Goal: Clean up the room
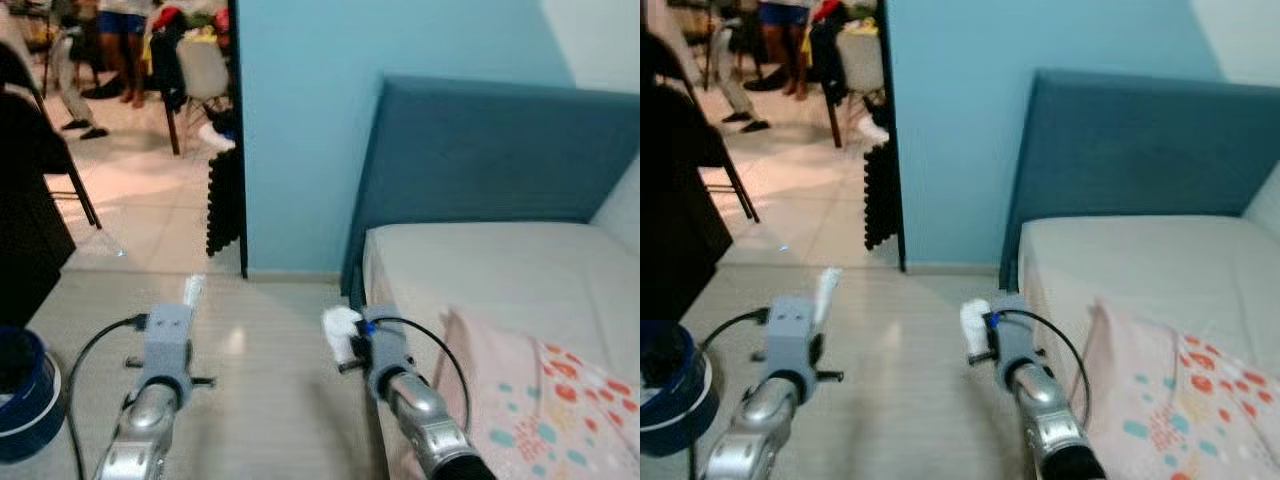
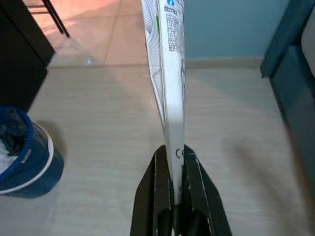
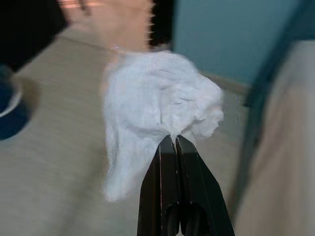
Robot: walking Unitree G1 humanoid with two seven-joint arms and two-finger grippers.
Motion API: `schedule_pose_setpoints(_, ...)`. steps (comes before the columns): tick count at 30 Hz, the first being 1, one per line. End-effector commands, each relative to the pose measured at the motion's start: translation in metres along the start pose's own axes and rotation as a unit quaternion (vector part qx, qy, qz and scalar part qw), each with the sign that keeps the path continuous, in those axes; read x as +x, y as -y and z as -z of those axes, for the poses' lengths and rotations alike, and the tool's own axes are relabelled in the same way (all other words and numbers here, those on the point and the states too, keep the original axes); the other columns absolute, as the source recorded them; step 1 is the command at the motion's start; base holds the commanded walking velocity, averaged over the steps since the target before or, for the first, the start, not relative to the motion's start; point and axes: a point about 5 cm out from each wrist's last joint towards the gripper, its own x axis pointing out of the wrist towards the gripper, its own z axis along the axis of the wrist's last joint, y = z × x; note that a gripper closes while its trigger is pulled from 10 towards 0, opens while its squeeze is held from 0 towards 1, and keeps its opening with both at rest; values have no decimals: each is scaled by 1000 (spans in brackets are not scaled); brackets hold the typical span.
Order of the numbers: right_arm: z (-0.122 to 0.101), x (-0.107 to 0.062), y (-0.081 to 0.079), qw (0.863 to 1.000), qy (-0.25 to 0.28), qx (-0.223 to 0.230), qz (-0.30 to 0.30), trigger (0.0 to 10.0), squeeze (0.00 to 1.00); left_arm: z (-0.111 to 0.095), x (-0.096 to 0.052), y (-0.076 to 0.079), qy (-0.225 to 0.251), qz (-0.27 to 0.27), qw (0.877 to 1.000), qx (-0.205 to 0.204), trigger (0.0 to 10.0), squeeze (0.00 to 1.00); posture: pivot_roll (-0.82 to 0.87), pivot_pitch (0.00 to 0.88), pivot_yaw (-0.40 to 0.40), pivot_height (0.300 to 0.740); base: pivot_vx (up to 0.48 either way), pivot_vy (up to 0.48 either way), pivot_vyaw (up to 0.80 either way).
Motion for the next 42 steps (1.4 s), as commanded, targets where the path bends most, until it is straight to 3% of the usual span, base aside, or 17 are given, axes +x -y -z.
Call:
schedule_pose_setpoints(1, 7, -3, 3, 1000, -12, -3, 2, 10000, 0, 2, -1, 4, -4, 5, 1000, 3, 10000, 0, 82, 0, -76, 740, 0, 0, 800)
schedule_pose_setpoints(15, 6, -3, 1, 1000, -4, -9, -7, 10000, 0, -4, -1, 11, 3, 26, 1000, 5, 10000, 0, 89, 0, -80, 740, 0, 0, 800)
schedule_pose_setpoints(42, -4, 4, -1, 999, 7, -12, -33, 10000, 0, -9, -1, 12, 20, 7, 1000, -5, 10000, 0, 97, 0, -101, 740, 0, 0, 800)
